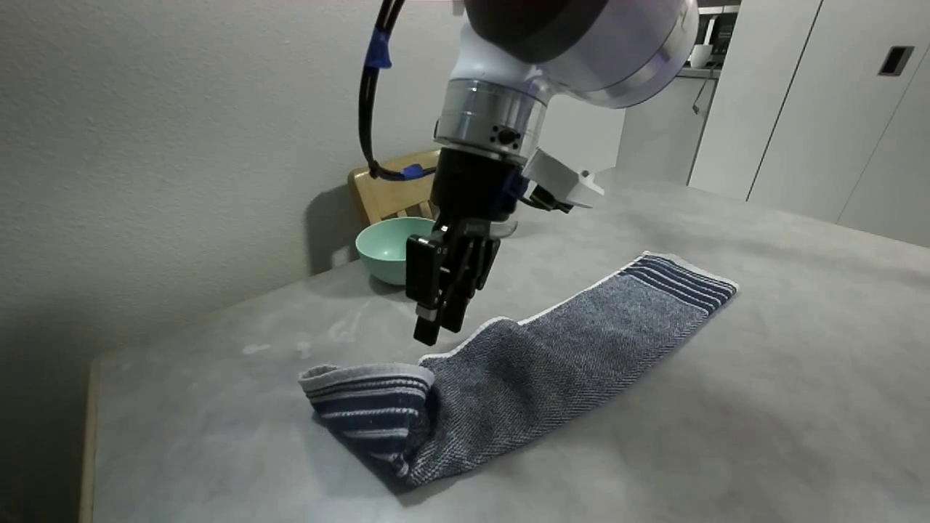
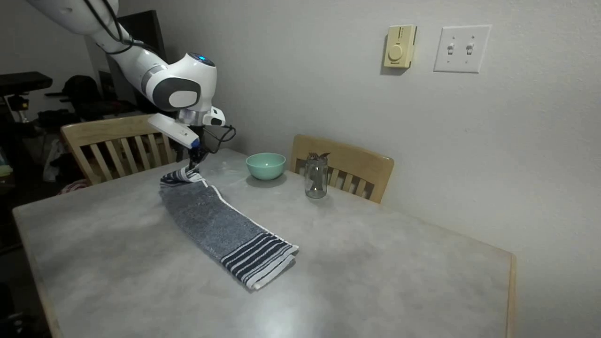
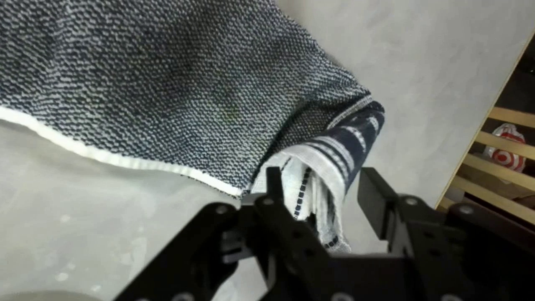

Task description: Unfold the towel once

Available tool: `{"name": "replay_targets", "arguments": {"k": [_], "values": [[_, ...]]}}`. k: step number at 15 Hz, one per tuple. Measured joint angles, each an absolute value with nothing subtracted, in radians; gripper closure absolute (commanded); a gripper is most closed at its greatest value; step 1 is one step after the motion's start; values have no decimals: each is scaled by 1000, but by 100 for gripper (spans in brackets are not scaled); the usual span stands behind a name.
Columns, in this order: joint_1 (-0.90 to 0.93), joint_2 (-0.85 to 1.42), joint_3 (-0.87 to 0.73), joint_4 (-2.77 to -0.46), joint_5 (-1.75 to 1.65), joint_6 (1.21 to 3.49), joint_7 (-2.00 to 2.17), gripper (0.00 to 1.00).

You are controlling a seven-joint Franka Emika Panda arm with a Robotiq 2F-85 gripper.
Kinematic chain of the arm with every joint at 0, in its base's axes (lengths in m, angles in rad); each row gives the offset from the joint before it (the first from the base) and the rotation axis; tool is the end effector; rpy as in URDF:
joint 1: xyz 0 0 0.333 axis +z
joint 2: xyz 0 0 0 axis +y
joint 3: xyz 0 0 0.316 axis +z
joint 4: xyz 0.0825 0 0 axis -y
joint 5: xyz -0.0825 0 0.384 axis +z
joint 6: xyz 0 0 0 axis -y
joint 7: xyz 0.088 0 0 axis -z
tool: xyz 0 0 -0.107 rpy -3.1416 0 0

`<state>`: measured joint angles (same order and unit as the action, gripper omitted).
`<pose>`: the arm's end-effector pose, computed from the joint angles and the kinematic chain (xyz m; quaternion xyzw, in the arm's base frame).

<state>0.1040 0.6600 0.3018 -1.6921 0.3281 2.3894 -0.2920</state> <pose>0.6368 0.2515 0.2343 -0.9596 -0.1921 -0.0132 0.2053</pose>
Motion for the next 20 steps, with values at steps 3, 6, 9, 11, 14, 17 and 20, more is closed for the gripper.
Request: {"name": "replay_targets", "arguments": {"k": [3,6,9,11,14,17,20], "values": [[98,662,299,-1692,324,2388,-306,0],[89,657,287,-1692,323,2388,-306,27],[63,655,285,-1692,326,2388,-306,37],[43,662,286,-1692,337,2371,-307,10],[22,675,285,-1691,352,2336,-307,38],[15,677,256,-1695,347,2346,-292,42],[18,661,184,-1724,321,2442,-209,48]]}}
